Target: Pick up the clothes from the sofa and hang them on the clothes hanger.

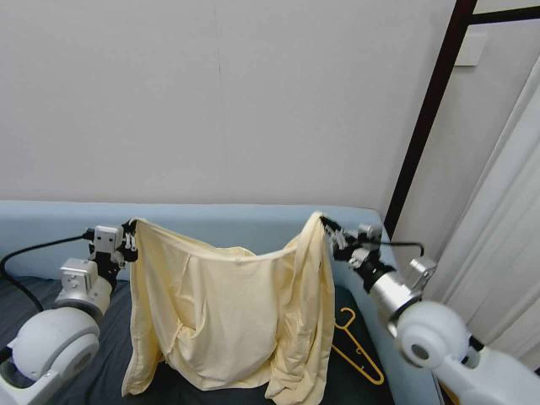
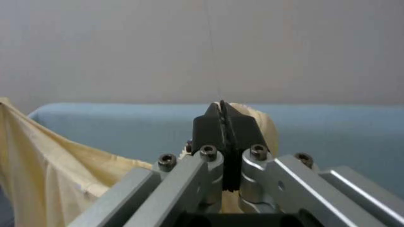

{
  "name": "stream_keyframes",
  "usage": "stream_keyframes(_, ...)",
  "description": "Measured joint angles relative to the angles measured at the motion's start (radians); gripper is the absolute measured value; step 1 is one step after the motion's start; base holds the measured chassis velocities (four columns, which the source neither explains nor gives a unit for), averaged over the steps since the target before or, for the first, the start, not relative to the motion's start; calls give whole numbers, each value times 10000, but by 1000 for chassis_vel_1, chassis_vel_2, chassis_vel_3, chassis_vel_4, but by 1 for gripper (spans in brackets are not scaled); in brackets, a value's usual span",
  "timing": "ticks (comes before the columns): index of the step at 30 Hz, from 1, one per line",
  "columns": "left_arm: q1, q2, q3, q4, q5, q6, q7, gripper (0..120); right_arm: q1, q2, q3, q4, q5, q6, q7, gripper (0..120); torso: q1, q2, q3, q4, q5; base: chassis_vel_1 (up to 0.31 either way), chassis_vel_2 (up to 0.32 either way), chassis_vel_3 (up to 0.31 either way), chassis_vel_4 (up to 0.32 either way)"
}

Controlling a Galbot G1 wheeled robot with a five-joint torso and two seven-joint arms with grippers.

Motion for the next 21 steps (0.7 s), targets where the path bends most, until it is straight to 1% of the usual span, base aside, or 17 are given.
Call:
stream_keyframes(1,7,-196,152,277,137,-121,24,0,-154,232,-221,-342,-193,83,-83,0,0,0,0,3,0,0,0,0,0)
stream_keyframes(2,0,-276,222,380,182,-171,68,0,-219,307,-302,-494,-264,113,-119,0,0,0,0,4,0,0,0,0,0)
stream_keyframes(4,-60,-541,453,685,274,-301,123,0,-406,533,-618,-1063,-550,256,-287,0,0,0,0,0,0,0,0,0,0)
stream_keyframes(5,-109,-750,643,914,333,-368,134,0,-497,697,-823,-1562,-790,370,-411,0,0,0,0,-5,0,0,0,0,0)
stream_keyframes(6,-109,-750,643,914,333,-368,134,0,-497,697,-823,-1562,-790,370,-411,0,0,0,0,-5,0,0,0,0,0)
stream_keyframes(9,-133,-1272,1053,1512,737,-719,156,0,-697,1087,-1206,-2571,-1238,533,-671,0,0,0,0,-4,-1,0,0,0,0)
stream_keyframes(11,-127,-1343,1087,1584,795,-760,156,0,-722,1133,-1252,-2715,-1318,560,-725,0,0,0,0,-4,0,0,0,0,0)
stream_keyframes(14,-76,-1651,1237,1952,1082,-897,156,0,-746,1539,-1427,-3809,-1725,705,-1027,0,0,0,-1,-3,1,0,0,0,0)
stream_keyframes(15,-76,-1651,1237,1952,1082,-897,156,0,-746,1539,-1427,-3809,-1725,705,-1027,0,0,0,-1,-3,1,0,0,0,0)
stream_keyframes(17,-49,-1743,1244,2011,1181,-920,155,0,-737,1703,-1549,-4312,-1906,763,-1130,0,0,0,-1,-1,2,0,0,0,0)
stream_keyframes(21,22,-1783,1269,2023,1226,-920,155,0,-897,1698,-1562,-4511,-2149,789,-1249,0,0,0,-1,-2,2,0,0,0,0)
